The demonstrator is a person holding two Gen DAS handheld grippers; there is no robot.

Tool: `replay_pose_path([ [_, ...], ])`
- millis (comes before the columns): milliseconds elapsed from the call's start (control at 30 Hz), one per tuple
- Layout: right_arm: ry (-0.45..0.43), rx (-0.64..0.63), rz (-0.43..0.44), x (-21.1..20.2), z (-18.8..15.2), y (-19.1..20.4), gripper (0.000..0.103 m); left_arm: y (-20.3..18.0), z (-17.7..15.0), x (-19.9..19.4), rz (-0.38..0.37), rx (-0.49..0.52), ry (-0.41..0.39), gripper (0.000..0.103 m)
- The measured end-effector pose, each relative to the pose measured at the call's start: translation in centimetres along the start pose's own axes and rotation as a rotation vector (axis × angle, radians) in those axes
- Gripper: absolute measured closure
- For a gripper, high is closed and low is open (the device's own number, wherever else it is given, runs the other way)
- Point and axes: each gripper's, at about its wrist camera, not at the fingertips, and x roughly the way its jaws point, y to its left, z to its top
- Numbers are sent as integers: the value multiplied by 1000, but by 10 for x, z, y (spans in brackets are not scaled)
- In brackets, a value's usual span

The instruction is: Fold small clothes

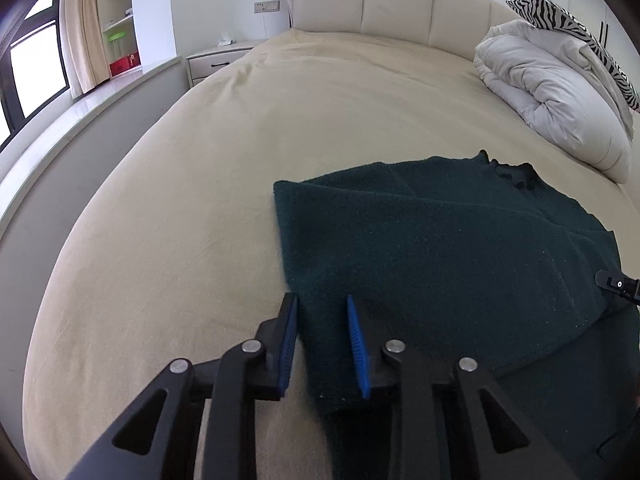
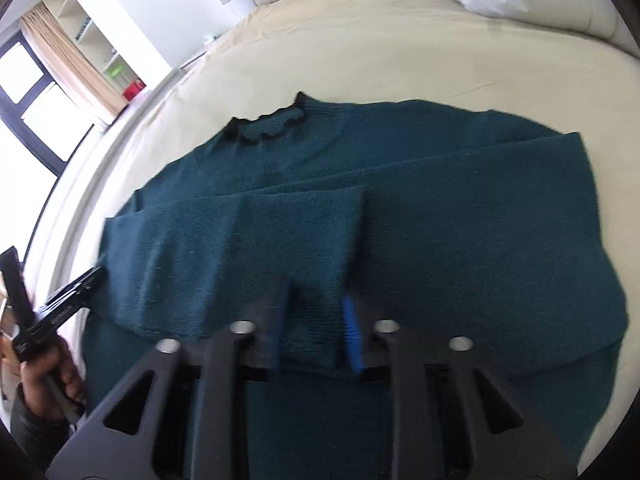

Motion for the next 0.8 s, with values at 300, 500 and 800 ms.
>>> replay_pose_path([
  [300, -17, 53, 59, 12, -9, -33, 99, 8, -8, 4, -18, -13, -24, 79],
  [500, -107, 113, 49, -43, -18, -35, 92, 21, -16, -37, 8, -53, -72, 74],
  [800, -360, -17, -7, -149, -63, -7, 36, 27, -49, -66, -19, -104, -36, 63],
])
